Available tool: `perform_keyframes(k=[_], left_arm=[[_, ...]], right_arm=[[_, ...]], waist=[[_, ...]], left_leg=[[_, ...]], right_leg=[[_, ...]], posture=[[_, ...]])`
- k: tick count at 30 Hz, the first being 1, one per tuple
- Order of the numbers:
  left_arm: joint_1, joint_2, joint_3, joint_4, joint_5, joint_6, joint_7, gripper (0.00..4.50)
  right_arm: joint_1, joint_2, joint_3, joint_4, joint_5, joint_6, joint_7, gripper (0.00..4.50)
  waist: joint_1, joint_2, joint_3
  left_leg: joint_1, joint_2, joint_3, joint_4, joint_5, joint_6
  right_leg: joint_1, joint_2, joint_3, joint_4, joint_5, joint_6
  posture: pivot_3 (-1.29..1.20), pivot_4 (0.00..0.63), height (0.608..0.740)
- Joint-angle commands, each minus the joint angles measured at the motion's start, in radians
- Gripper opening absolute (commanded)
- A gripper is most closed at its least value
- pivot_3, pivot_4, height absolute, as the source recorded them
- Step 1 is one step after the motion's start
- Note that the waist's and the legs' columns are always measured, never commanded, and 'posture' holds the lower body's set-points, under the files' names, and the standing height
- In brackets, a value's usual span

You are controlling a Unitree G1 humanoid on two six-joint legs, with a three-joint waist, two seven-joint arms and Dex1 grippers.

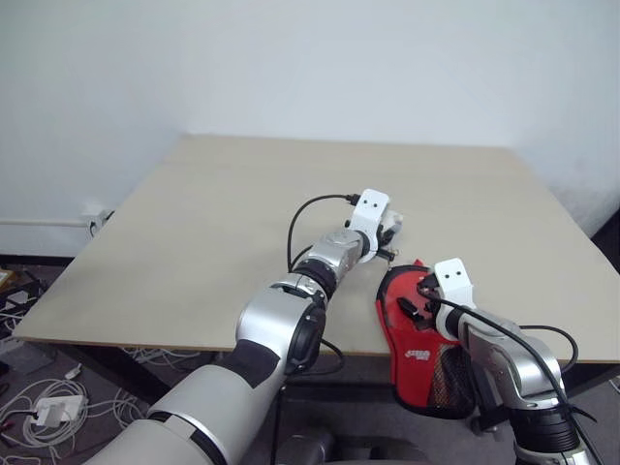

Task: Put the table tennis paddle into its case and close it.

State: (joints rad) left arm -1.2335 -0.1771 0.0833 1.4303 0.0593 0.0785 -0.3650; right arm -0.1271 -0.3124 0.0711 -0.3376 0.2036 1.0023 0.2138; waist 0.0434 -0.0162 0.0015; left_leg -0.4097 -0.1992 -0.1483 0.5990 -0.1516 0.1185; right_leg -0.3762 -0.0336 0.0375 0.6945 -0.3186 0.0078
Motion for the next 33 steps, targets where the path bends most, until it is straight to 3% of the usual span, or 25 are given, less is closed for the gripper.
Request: perform_keyframes(k=[1, 6, 14, 26, 33], left_arm=[[-0.067, -0.158, -0.029, -0.078, 0.016, -0.105, -0.058, 0.56], [-0.004, -0.15, -0.114, -0.078, 0.057, -0.137, -0.266, 0.56], [0.036, -0.113, -0.12, -0.098, 0.029, -0.197, -0.409, 3.31], [0.002, 0.041, 0.031, -0.174, -0.173, -0.078, -0.765, 3.31], [0.033, 0.122, 0.027, -0.194, -0.186, 0.017, -0.814, 3.31]], right_arm=[[0.049, -0.017, 0.016, 0.069, -0.049, 0.019, -0.033, 4.5], [0.073, -0.015, 0.016, 0.039, -0.048, 0.012, -0.037, 4.5], [0.077, -0.035, -0.011, 0.034, -0.076, 0.005, -0.075, 4.5], [0.066, -0.076, -0.087, -0.025, -0.014, 0.009, -0.011, 4.5], [0.061, -0.099, -0.092, -0.053, -0.003, 0.01, 0.04, 4.5]], waist=[[0.0, 0.0, 0.0], [0.002, 0.001, 0.0], [0.006, 0.002, 0.0], [0.018, 0.004, 0.0], [0.009, 0.005, 0.0]], left_leg=[[0.0, 0.0, 0.0, 0.0, 0.0, 0.0], [0.0, 0.0, 0.0, 0.0, 0.0, 0.0], [0.0, -0.001, 0.0, 0.0, 0.0, 0.001], [-0.001, 0.0, 0.0, 0.0, -0.001, 0.001], [0.0, 0.0, 0.0, 0.0, -0.001, 0.001]], right_leg=[[0.0, 0.0, 0.0, 0.0, 0.0, 0.0], [0.001, -0.001, -0.001, 0.0, 0.0, 0.0], [0.001, -0.001, -0.001, -0.001, 0.0, 0.0], [0.0, -0.001, -0.001, -0.001, 0.0, 0.001], [0.0, 0.0, -0.001, -0.001, 0.0, 0.001]], posture=[[0.0, 0.0, 0.74], [0.0, 0.0, 0.74], [0.0, 0.0, 0.74], [0.0, 0.0, 0.74], [0.0, 0.0, 0.74]])
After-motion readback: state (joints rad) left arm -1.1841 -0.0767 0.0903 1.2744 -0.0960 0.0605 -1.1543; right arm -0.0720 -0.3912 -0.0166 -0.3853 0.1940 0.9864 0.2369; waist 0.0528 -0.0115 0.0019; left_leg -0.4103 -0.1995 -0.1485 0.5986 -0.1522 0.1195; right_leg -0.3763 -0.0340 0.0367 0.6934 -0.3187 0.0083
